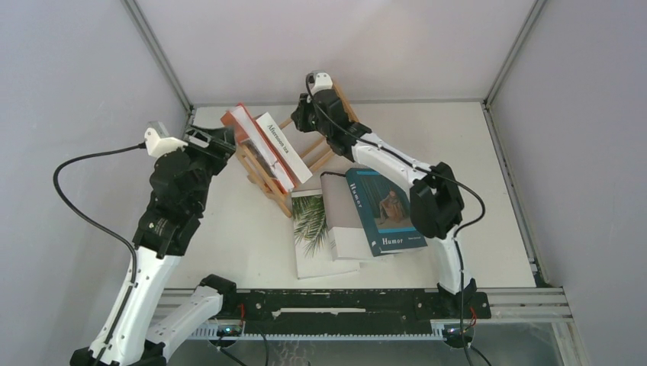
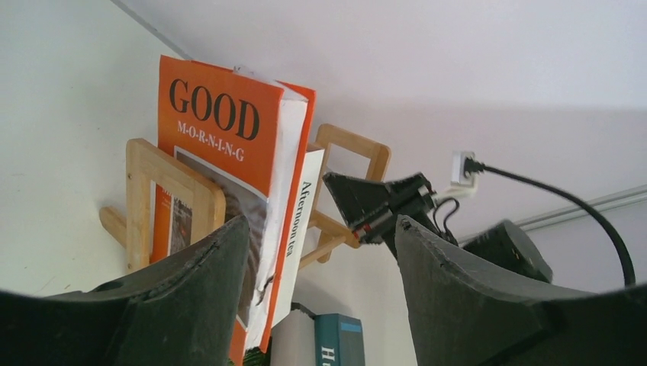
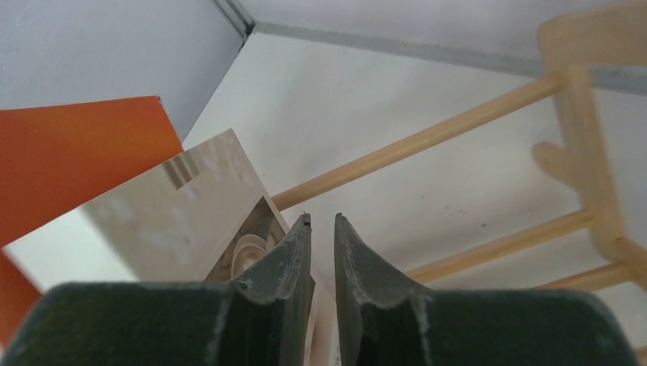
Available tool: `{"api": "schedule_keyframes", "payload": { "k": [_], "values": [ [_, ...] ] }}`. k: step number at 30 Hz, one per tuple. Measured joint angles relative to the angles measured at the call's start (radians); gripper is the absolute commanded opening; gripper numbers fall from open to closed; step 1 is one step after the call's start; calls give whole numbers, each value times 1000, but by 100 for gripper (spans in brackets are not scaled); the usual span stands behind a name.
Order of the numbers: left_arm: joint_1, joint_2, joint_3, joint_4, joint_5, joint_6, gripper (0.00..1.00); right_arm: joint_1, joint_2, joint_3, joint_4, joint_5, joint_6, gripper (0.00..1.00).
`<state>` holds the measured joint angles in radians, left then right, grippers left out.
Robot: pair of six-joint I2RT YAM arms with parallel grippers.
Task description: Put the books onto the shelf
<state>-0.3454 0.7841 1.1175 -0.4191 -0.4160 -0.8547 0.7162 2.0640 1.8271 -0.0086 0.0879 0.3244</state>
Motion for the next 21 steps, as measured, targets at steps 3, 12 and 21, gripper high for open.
{"api": "schedule_keyframes", "payload": {
  "k": [3, 12, 21],
  "values": [
    [0, -6, -36, 22, 1, 12, 74, -17, 98, 116, -79, -54, 62, 22],
    [0, -26, -120, 77, 12, 42, 74, -29, 275, 301, -249, -204, 219, 19],
    [0, -41, -140, 122, 36, 57, 74, -29, 327, 311, -304, -294, 323, 19]
  ]
}}
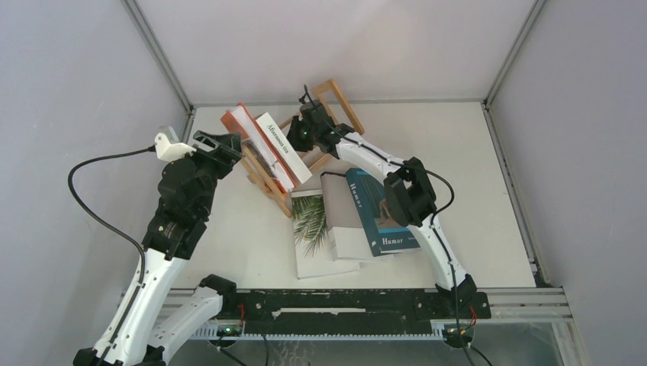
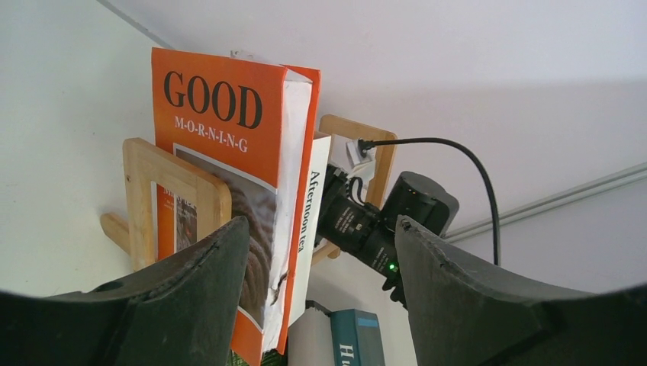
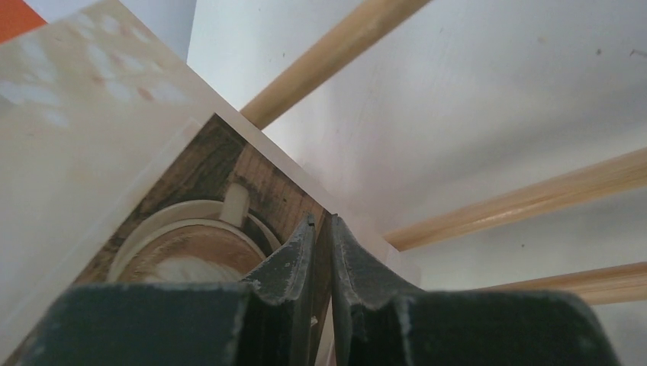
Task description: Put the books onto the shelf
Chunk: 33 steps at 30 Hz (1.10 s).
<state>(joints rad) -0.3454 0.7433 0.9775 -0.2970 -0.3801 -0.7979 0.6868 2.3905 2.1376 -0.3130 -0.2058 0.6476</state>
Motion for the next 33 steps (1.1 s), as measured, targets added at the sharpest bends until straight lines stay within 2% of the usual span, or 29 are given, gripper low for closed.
{"api": "schedule_keyframes", "payload": {
  "k": [12, 33],
  "values": [
    [-3, 0, 0, 18, 19, 24, 74, 9, 13, 0, -23, -46, 76, 17],
    [-15, -4, 0, 27, 27, 33, 74, 31, 13, 0, -23, -51, 100, 18]
  ]
}}
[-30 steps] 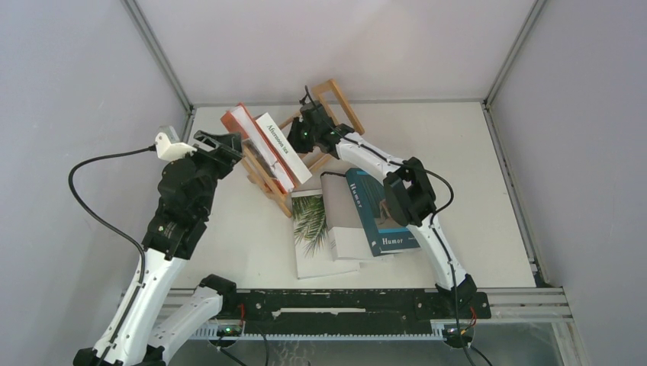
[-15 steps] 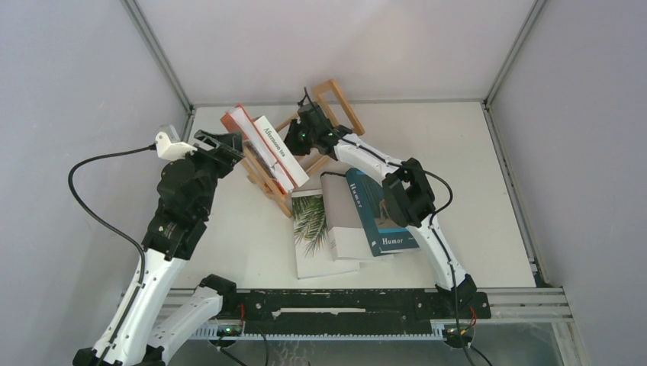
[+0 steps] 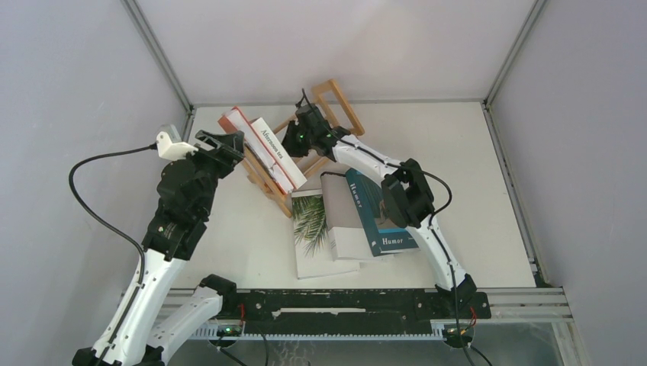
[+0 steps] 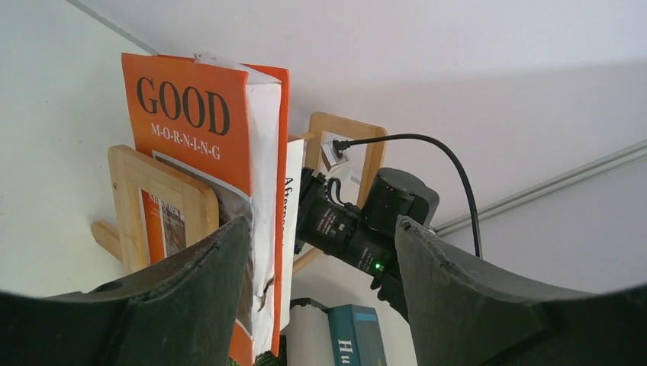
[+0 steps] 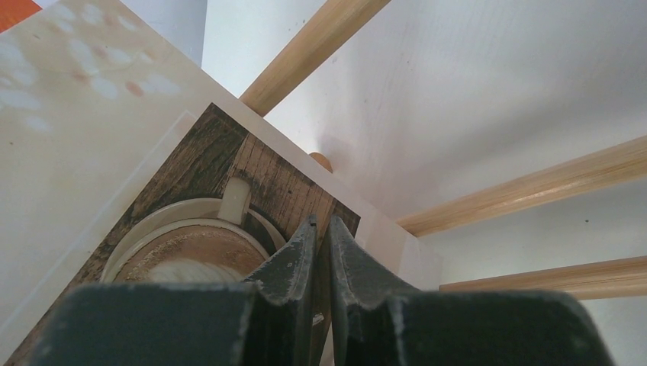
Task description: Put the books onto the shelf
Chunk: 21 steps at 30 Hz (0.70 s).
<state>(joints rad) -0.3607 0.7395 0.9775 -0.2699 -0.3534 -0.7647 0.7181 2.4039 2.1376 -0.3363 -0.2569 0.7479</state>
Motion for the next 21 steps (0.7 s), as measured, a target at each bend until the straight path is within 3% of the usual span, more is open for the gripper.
{"api": "schedule_keyframes", "payload": {
  "k": [9, 21],
  "values": [
    [0, 7, 0, 0, 2, 14, 74, -5, 0, 21, -27, 19, -29, 50],
    [0, 13, 2, -9, 9, 40, 75, -24, -15, 27, -47, 99, -117, 58]
  ]
}}
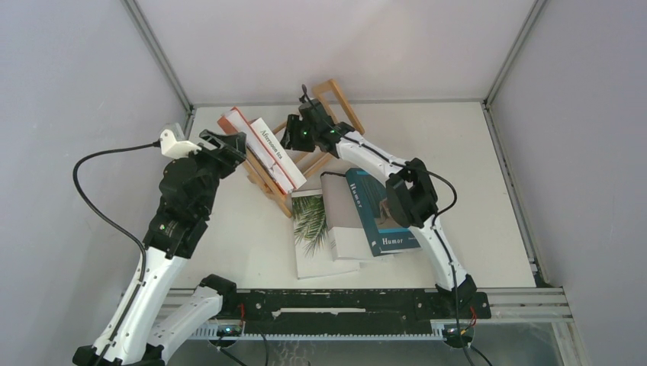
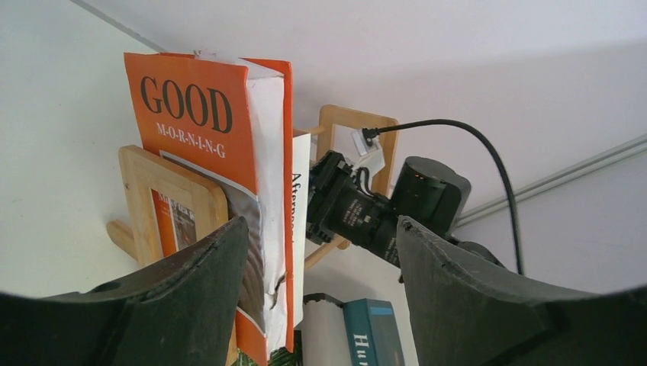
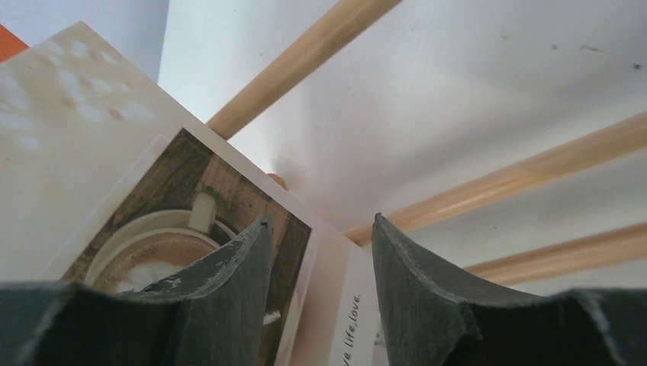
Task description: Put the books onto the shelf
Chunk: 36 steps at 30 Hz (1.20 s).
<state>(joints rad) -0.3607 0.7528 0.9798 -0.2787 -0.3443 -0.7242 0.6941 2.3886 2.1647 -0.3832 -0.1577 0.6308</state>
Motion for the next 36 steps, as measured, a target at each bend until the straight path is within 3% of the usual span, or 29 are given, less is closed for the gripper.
{"api": "schedule_keyframes", "payload": {
  "k": [8, 24, 30, 36],
  "values": [
    [0, 2, 0, -22, 16, 33, 76, -3, -173, -179, -5, 73, -47, 60],
    [-31, -3, 0, -32, 213, 44, 76, 43, -968, -871, 50, 378, -48, 64],
    [-100, -56, -19, -47, 251, 44, 78, 132, -1271, -1080, -60, 532, 40, 65],
    [-231, -62, -29, -75, 232, 52, 78, 159, -1538, -1234, -235, 653, 238, 68]
  ]
}}
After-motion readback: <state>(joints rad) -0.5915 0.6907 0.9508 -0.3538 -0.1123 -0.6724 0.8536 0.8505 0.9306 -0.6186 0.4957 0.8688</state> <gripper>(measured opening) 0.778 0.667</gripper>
